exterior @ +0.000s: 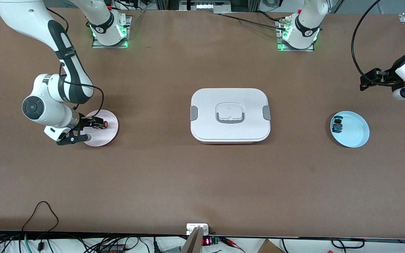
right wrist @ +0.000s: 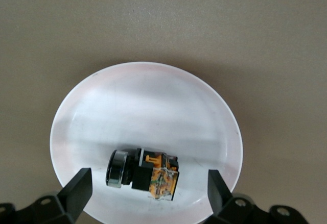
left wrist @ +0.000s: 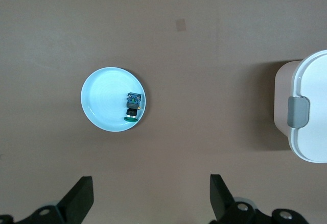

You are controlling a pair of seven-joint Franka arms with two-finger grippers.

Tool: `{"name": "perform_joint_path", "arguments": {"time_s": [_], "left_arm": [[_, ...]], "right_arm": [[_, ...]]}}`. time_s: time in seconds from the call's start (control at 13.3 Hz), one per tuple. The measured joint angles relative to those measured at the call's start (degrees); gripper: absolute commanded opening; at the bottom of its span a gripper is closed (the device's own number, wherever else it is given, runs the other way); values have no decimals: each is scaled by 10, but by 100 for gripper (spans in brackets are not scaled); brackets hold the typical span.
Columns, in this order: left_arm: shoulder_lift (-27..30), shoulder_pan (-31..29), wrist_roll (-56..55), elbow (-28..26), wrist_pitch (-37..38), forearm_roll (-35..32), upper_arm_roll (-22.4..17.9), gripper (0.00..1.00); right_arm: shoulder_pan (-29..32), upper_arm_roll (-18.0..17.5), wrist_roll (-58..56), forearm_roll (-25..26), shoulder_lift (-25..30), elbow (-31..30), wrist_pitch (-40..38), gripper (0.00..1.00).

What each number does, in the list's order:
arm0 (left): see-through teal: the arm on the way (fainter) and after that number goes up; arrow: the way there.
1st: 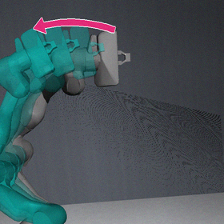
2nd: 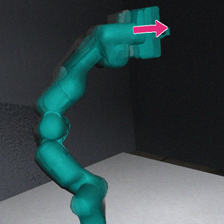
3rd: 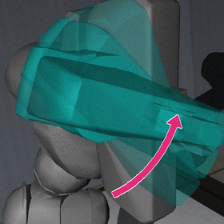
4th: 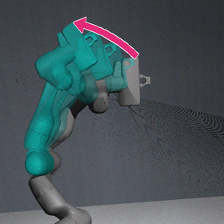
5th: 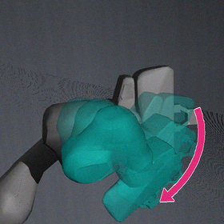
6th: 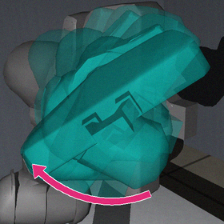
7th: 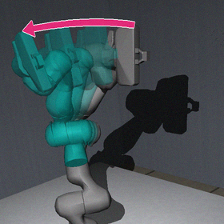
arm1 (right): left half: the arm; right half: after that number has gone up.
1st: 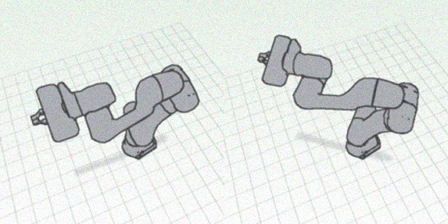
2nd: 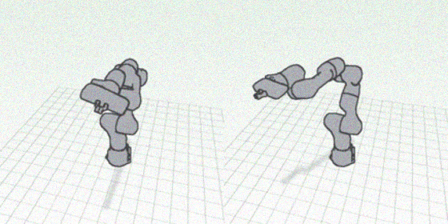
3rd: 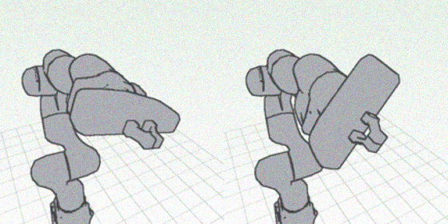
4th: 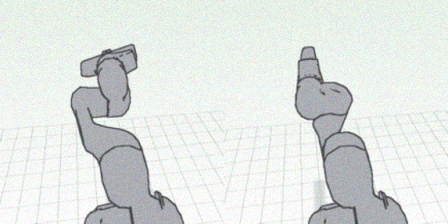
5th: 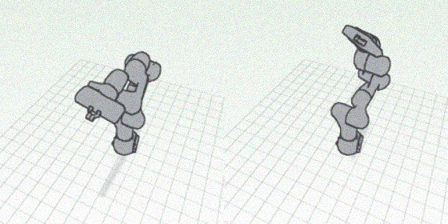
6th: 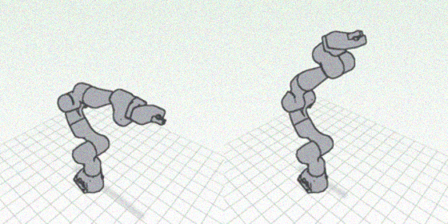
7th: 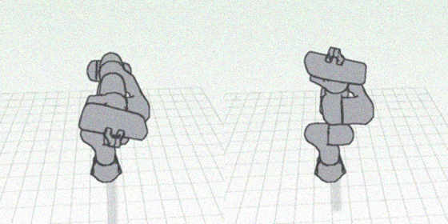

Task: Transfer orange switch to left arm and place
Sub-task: 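Lower the right gripper and close it on the orange switch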

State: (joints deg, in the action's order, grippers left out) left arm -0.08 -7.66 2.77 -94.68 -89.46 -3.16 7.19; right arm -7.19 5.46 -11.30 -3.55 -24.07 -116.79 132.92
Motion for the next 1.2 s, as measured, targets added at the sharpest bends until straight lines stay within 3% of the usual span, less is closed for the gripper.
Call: {"name": "perform_joint_path", "arguments": {"time_s": [1.2], "left_arm": [[0,0,0,0,1,0,0,100]], "right_arm": [[-1,-1,0,-35,-35,-8,5,100]]}}
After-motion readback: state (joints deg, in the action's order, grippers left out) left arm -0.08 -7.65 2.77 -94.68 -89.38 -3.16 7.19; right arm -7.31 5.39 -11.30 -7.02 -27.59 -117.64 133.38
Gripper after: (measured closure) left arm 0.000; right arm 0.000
